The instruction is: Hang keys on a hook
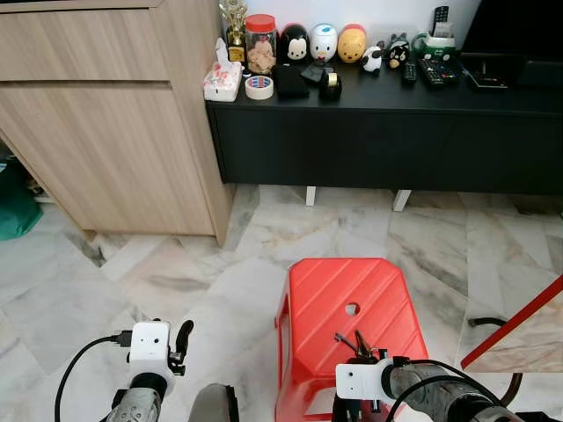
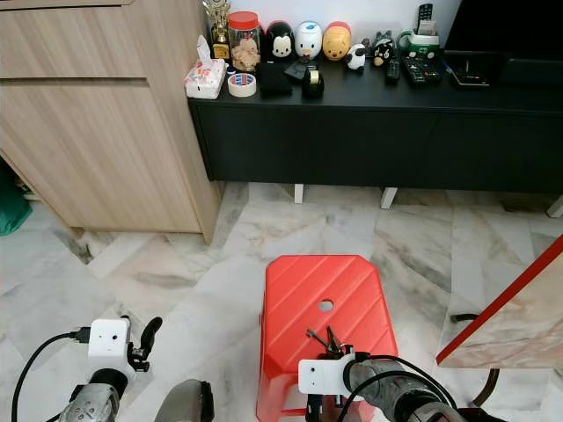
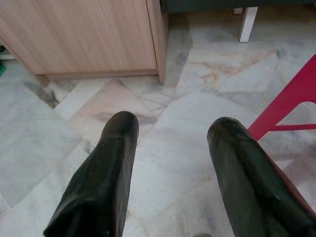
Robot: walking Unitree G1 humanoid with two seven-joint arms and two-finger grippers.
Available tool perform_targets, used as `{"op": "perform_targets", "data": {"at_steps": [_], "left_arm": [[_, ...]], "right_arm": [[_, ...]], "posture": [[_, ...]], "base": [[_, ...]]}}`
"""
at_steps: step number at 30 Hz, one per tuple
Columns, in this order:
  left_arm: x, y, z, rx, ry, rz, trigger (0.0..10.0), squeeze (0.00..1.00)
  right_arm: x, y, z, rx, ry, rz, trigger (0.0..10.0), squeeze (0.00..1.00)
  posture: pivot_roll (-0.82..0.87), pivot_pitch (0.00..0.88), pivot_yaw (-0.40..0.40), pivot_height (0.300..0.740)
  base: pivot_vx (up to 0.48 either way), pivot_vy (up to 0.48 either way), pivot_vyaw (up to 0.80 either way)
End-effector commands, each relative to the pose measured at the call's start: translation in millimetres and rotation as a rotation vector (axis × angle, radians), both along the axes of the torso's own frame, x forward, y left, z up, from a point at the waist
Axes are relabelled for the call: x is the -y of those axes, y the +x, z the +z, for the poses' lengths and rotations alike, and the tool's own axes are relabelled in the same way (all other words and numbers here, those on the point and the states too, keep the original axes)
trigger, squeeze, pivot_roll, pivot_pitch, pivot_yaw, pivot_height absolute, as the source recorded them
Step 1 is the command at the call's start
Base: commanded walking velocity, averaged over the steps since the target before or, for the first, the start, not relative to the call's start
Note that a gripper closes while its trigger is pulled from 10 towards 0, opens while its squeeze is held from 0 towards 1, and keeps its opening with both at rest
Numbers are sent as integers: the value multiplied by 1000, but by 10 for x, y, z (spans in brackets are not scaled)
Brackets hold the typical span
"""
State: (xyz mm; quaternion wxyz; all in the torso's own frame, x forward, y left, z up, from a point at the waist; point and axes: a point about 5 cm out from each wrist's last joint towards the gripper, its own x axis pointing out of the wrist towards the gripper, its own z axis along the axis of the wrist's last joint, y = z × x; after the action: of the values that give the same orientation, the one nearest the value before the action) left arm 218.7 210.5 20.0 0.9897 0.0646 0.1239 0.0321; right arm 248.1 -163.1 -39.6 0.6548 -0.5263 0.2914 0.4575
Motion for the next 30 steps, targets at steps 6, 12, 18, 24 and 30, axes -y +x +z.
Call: {"op": "perform_targets", "data": {"at_steps": [6,12,18,24,30], "left_arm": [[1,-32,-38,-15,15,-4,10000,0],[11,-14,-41,-15,17,-5,10000,0],[12,7,-46,-15,19,0,10000,0],[18,37,-66,-19,16,4,10000,0],[8,72,-79,-19,18,12,10000,0]], "right_arm": [[-10,-132,-99,-57,12,-32,0,0],[-42,-90,-74,-43,71,-105,0,0],[-95,25,16,-15,215,-241,0,0],[-130,199,171,67,391,-386,0,0],[-149,372,364,134,611,-528,0,0]], "posture": [[81,105,-28,631],[77,100,-26,631],[72,90,-31,631],[67,71,-35,631],[63,51,-40,631]], "base": [[0,0,0],[0,0,0],[0,0,0],[0,0,0],[0,0,0]]}}
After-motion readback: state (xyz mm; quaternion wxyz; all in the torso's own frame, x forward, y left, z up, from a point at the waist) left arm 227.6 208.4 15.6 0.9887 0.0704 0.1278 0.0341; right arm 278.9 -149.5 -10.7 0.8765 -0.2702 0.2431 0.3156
